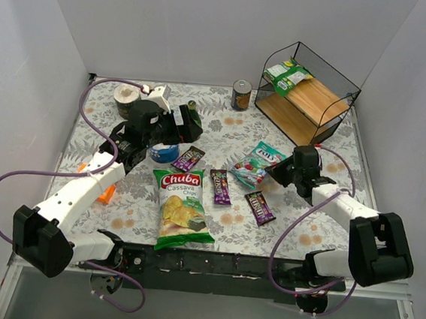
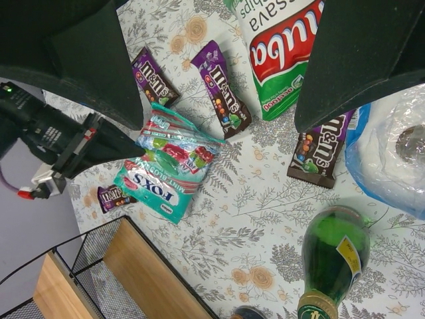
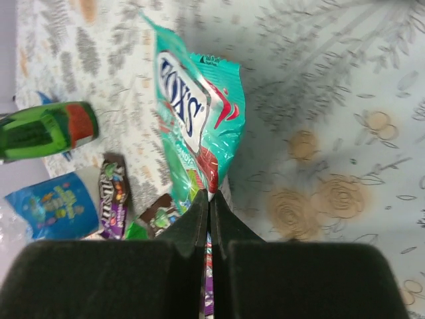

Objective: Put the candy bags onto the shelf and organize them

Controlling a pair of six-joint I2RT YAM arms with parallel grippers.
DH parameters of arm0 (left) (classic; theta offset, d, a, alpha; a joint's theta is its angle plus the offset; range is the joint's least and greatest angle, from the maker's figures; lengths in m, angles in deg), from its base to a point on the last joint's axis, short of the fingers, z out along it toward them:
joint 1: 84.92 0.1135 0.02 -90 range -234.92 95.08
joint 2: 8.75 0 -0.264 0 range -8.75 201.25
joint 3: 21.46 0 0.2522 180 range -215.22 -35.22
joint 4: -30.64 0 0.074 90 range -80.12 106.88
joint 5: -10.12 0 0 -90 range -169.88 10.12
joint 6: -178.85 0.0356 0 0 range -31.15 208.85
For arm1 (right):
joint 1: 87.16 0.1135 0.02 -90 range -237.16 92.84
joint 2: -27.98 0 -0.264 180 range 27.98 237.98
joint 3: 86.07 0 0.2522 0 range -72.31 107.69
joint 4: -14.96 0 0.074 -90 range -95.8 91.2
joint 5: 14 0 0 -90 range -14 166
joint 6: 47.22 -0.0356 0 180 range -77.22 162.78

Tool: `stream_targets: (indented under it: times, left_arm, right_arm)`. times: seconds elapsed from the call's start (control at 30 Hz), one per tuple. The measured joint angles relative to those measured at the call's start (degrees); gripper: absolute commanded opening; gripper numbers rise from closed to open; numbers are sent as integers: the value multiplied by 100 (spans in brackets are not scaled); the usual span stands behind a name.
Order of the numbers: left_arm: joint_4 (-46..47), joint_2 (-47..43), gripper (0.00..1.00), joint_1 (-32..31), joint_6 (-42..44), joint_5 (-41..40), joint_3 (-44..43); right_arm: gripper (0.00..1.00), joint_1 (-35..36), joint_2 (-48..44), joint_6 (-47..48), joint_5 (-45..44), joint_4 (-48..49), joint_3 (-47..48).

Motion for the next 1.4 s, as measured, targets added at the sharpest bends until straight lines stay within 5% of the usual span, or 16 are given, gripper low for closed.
stream_targets:
  times: [0.73, 1.4]
  left_arm:
    - [13, 59, 98, 0, -96, 94, 85]
    - [9, 57, 98, 0, -92, 96, 111]
  right_arm:
    - [1, -103, -765, 1779, -210, -1545, 3071]
    - [1, -1493, 710, 2035, -302, -1375, 4789]
